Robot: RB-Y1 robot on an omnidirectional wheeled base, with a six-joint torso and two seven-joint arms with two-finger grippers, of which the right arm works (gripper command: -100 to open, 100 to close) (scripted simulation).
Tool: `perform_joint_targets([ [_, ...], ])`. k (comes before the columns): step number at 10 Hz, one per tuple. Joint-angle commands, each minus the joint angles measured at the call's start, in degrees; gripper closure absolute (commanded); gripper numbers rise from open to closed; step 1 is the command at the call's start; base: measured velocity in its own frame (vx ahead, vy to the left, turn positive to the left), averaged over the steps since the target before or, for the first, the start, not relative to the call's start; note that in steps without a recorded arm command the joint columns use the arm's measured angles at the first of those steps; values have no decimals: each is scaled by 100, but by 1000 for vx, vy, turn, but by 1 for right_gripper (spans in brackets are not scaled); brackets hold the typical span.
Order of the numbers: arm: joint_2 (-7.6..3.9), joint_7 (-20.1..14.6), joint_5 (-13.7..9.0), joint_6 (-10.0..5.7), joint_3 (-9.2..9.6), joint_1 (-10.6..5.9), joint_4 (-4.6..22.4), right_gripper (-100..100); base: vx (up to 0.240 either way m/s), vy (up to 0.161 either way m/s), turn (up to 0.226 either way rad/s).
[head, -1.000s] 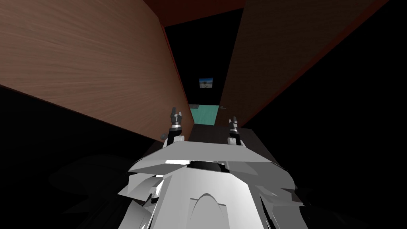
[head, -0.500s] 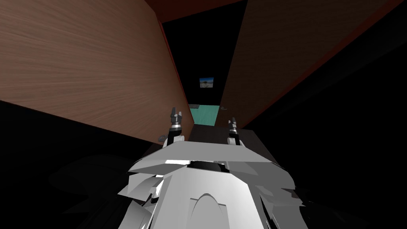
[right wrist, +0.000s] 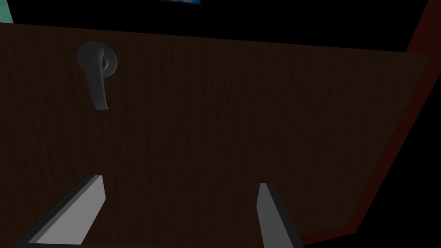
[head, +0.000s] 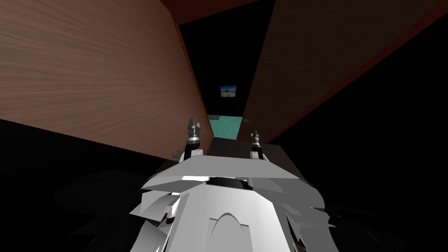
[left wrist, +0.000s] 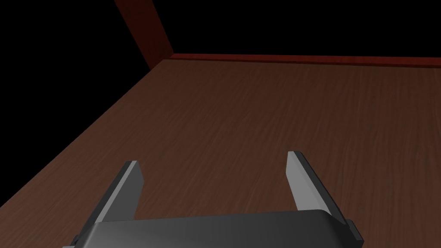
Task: Pull the door open
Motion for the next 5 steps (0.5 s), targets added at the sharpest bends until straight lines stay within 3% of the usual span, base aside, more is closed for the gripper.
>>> perform_joint_targets([
  [1, -14, -13, 0, -25, -6, -37, 164, -100, 66, -33, 16],
  [5, -82, -69, -2, -176, -51, -352, 879, -100, 82, -20, 44],
])
